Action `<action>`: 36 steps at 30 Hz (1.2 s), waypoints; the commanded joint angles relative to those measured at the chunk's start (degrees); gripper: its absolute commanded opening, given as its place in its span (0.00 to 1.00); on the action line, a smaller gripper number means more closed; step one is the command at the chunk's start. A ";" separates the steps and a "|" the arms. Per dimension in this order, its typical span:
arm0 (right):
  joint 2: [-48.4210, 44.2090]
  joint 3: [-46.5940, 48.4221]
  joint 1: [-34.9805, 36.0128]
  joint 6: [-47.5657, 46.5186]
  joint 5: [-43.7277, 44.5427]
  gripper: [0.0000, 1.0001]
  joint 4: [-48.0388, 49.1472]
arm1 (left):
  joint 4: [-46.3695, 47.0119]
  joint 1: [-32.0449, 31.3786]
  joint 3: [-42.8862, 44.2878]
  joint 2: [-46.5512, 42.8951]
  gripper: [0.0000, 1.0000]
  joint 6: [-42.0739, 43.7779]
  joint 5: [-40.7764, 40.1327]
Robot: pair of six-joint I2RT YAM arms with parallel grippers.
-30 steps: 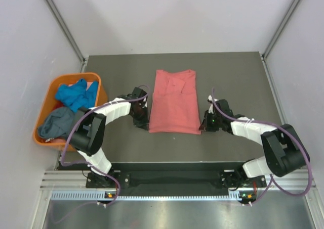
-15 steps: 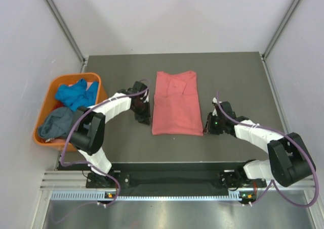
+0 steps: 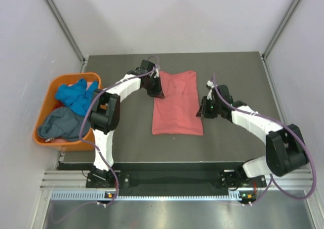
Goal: Fold and stack the t-shirts
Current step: Fold the tshirt
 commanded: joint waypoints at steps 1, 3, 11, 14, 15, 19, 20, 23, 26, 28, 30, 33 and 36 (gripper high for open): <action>7.11 10.00 0.40 -2.57 -5.67 0.20 4.60 | 3.82 0.00 2.94 2.72 0.13 0.75 1.50; 13.59 16.42 0.40 -2.84 -10.23 0.20 5.04 | 3.91 0.09 4.17 4.04 0.13 1.54 0.25; 32.34 31.19 0.40 -2.40 -16.06 0.19 6.10 | 6.29 1.59 4.79 6.86 0.13 2.78 -4.49; 36.74 32.00 -0.04 -3.10 -12.73 0.19 6.01 | 5.59 1.59 4.79 6.69 0.14 3.21 -5.11; 37.01 31.91 -0.30 -3.10 -11.32 0.19 6.01 | 5.58 1.59 4.70 6.34 0.14 3.30 -5.20; 36.40 31.91 -1.89 -3.80 -7.88 0.19 5.23 | 4.97 1.59 5.31 6.16 0.14 4.44 -6.34; 36.05 32.00 -1.98 -3.98 -7.88 0.19 4.87 | 4.53 1.59 5.75 6.42 0.14 5.06 -6.69; 33.15 31.56 -1.80 -4.34 -8.76 0.20 4.08 | 2.16 1.76 8.74 6.86 0.15 6.20 -8.36; 30.08 30.95 -1.71 -4.07 -7.88 0.21 2.07 | 1.01 2.03 10.94 5.73 0.15 6.91 -10.64; 27.54 29.98 -1.63 -3.81 -7.00 0.21 -0.13 | 0.84 2.38 11.38 4.76 0.16 7.17 -11.79; 25.42 27.53 -1.71 -2.84 -6.04 0.23 -1.45 | -0.47 2.64 12.17 3.26 0.16 7.17 -12.23; 20.33 23.06 -1.80 -0.83 -4.10 0.30 -4.26 | -4.17 2.55 10.60 -0.16 0.18 6.12 -9.96; 13.65 16.22 -1.80 1.81 -2.35 0.37 -6.02 | -6.27 2.29 2.72 -5.69 0.23 4.80 -5.65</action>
